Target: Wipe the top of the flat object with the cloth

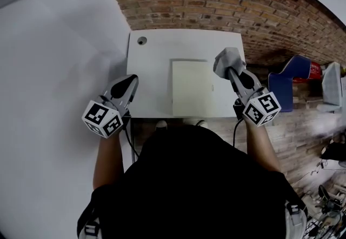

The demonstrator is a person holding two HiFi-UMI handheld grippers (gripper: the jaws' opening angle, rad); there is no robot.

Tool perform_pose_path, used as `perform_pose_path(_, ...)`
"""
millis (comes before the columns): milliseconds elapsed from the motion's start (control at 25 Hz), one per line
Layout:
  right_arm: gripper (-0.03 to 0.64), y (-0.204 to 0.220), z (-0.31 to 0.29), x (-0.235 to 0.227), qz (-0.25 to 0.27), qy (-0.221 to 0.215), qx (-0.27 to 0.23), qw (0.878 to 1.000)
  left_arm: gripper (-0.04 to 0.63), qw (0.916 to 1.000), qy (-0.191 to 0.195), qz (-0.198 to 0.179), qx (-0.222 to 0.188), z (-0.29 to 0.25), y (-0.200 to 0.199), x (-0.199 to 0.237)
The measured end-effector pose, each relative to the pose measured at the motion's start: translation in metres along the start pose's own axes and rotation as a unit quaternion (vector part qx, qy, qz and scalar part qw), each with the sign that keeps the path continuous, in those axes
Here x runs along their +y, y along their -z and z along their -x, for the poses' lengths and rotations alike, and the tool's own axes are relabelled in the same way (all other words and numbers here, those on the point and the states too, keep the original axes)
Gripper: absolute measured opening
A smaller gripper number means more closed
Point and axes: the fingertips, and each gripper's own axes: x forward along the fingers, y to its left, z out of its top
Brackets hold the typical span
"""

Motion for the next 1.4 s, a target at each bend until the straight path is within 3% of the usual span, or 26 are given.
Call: perform_pose_path(1400,0.014,0.102,-0.117,0.003,-0.050,-0.070,0.108,0.990,0.002,0.9984,-0.042,0.024,0.029,0.006,0.025,0.023)
